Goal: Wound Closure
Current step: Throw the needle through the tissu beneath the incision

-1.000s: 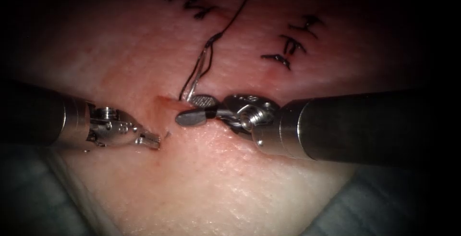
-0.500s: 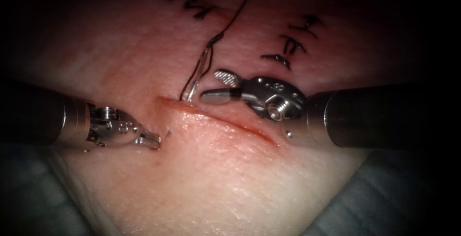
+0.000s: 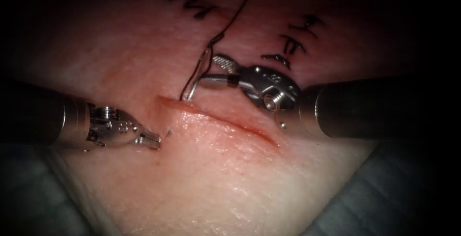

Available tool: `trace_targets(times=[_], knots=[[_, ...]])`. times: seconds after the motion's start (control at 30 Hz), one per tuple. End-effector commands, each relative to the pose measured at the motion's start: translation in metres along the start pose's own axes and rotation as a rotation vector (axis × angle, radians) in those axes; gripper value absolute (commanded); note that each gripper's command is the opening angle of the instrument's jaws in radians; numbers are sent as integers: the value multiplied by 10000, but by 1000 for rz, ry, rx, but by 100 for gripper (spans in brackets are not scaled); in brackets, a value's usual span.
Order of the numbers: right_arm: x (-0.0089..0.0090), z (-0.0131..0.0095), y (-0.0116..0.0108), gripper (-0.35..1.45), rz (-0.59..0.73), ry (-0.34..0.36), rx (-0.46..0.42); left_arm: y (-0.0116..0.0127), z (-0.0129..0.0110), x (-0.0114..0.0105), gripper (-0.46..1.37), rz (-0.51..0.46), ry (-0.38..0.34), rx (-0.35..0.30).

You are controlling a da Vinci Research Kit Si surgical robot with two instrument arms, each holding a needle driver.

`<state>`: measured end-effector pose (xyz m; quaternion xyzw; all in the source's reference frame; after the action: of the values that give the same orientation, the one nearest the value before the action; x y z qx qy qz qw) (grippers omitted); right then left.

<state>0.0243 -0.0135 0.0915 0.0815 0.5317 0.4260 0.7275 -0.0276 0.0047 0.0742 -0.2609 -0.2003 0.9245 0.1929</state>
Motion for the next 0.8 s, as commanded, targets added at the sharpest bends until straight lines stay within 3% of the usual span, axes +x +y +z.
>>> trace_targets(times=[0.03,0.33,0.47,0.53,0.6,0.63,0.67,0.8], knots=[[0,2,0,112,4,4,11,0,0,0,-25,0,0,-6],[2,12,-2,95,11,30,9,1,0,-2,-26,2,0,-9],[2,17,-2,78,12,33,5,1,1,-2,-26,2,0,-8],[0,19,-2,56,5,36,3,1,1,-2,-26,2,0,-8],[-2,21,-2,7,39,35,5,1,1,-2,-26,2,0,-8],[-2,21,-2,-5,45,36,5,1,1,-2,-26,2,0,-8],[-4,22,-2,-35,67,36,8,1,1,-2,-26,2,0,-8],[-8,25,-5,-35,152,35,15,1,1,-2,-26,2,0,-8]])
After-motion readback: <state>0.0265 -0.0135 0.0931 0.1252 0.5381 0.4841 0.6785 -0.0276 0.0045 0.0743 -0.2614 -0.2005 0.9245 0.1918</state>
